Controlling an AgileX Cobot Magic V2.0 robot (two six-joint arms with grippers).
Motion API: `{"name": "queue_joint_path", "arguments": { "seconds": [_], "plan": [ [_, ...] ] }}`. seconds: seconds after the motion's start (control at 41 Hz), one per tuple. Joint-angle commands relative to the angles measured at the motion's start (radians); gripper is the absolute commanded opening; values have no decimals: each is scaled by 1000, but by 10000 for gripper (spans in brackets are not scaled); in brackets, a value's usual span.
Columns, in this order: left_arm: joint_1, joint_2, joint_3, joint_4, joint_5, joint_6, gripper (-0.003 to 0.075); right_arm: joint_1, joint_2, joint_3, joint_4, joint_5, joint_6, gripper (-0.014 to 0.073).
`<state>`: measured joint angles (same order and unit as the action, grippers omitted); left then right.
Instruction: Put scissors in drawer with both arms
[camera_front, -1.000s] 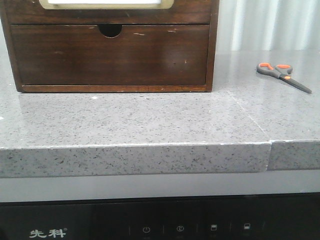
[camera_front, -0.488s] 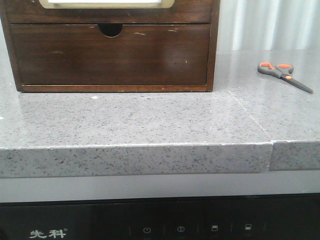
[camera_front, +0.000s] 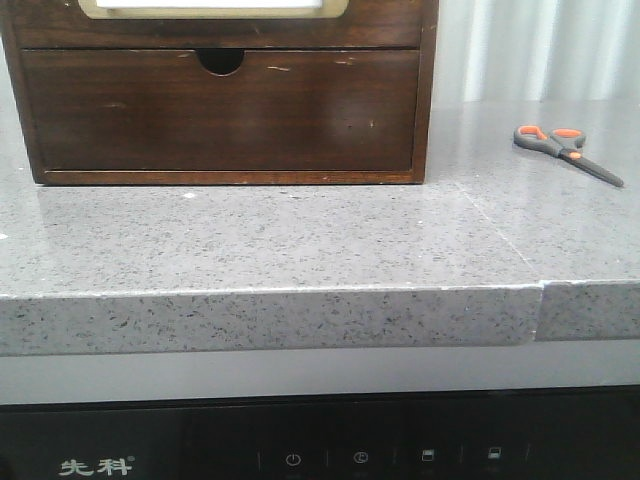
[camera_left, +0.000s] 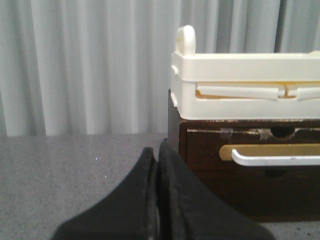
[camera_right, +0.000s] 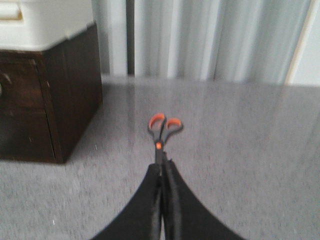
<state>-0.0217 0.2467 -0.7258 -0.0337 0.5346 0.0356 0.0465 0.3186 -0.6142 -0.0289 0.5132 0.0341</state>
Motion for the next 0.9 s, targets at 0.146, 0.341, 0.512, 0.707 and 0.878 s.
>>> {"name": "queue_joint_path", "arguments": {
  "seconds": [0.146,0.341,0.512,0.707,0.878],
  "plan": [
    [-5,78,22,-3,5,-11,-20,0,143,-30,-20,16,-12,-106],
    [-5,92,84,-3,4,-11,-20,0,213,-30,-20,21,-12,-106],
    [-5,94,138,-11,-4,-11,-20,0,238,-30,-21,27,-12,-106],
    [-5,94,146,-11,37,-11,20,0,243,-30,-40,61,-12,-34],
    [-5,94,146,-11,50,-11,352,0,243,-30,-49,92,-13,325]
  ]
}}
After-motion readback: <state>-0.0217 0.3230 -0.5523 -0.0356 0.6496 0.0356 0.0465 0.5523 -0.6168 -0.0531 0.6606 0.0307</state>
